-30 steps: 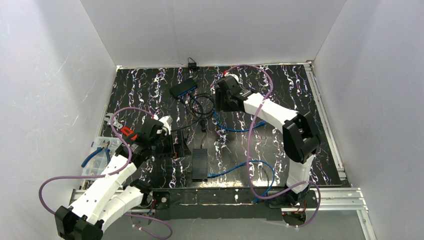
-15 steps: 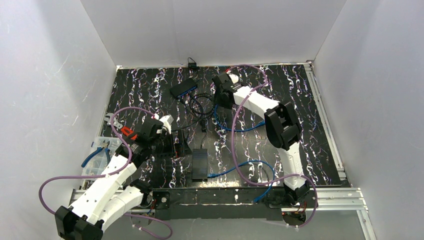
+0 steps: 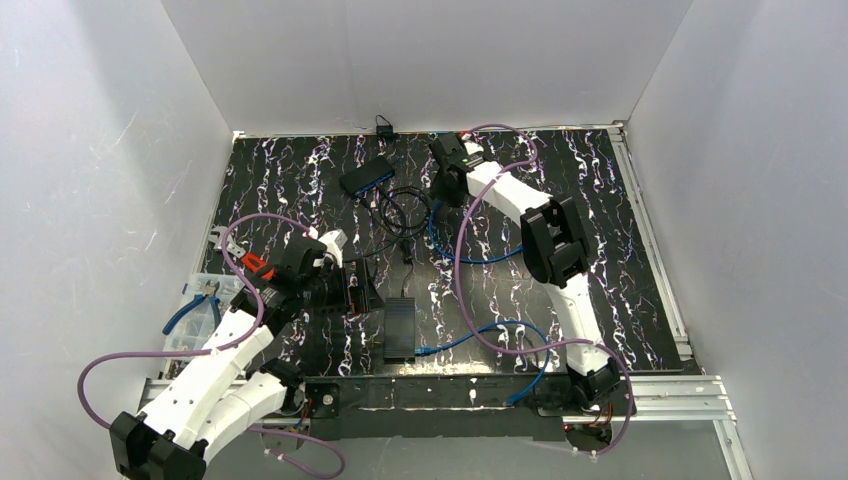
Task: Insert the plug into the switch port
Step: Pick up the connector from the center of the board.
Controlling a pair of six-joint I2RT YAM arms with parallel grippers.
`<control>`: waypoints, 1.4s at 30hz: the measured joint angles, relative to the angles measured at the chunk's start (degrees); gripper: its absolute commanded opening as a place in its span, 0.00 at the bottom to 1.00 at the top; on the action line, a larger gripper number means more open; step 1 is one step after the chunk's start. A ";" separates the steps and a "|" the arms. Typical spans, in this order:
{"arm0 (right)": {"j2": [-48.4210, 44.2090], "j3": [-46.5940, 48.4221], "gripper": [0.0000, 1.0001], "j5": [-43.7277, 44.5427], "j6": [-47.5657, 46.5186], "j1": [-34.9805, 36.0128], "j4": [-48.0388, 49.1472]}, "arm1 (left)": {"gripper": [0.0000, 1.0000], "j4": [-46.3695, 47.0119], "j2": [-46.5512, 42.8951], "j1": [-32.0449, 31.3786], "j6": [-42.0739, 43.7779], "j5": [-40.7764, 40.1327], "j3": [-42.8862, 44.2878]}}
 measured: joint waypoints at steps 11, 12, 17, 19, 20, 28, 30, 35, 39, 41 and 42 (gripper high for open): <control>1.36 0.55 0.45 -0.93 1.20 -0.69 -1.24 | 0.98 0.02 0.39 0.00 0.00 0.21 -0.04; 1.93 0.85 0.44 -1.03 1.21 -0.70 -1.26 | 0.98 0.02 0.39 0.00 0.00 0.22 -0.04; 3.20 1.94 0.36 -1.96 1.38 -1.02 -1.26 | 0.98 -0.02 0.35 0.00 0.00 0.30 -0.04; 3.73 2.29 0.33 -2.26 1.44 -1.09 -1.29 | 0.98 -0.02 0.35 0.04 0.00 0.41 -0.04; 3.87 2.53 0.32 -2.42 1.39 -1.15 -1.25 | 0.98 -0.02 0.35 0.04 0.00 0.43 -0.04; 4.71 3.45 0.27 -4.19 1.49 -1.72 -1.22 | 0.98 -0.02 0.37 0.04 0.00 0.46 -0.04; 4.89 3.69 0.23 -4.48 1.49 -1.77 -1.17 | 0.98 -0.02 0.35 0.04 0.00 0.48 -0.04; 5.42 4.12 0.01 -5.59 1.29 -2.13 -0.87 | 0.98 0.00 0.35 0.04 0.00 0.65 -0.04; 5.47 3.62 0.01 -6.92 1.02 -2.70 0.64 | 0.98 -0.02 0.37 0.04 0.00 0.69 -0.04; 4.26 0.87 0.01 -7.66 0.70 -2.99 3.77 | 0.98 0.00 0.37 0.04 0.00 0.71 -0.04; 3.37 -0.95 0.01 -7.82 0.32 -3.12 5.39 | 0.98 0.00 0.37 0.04 0.02 0.74 -0.04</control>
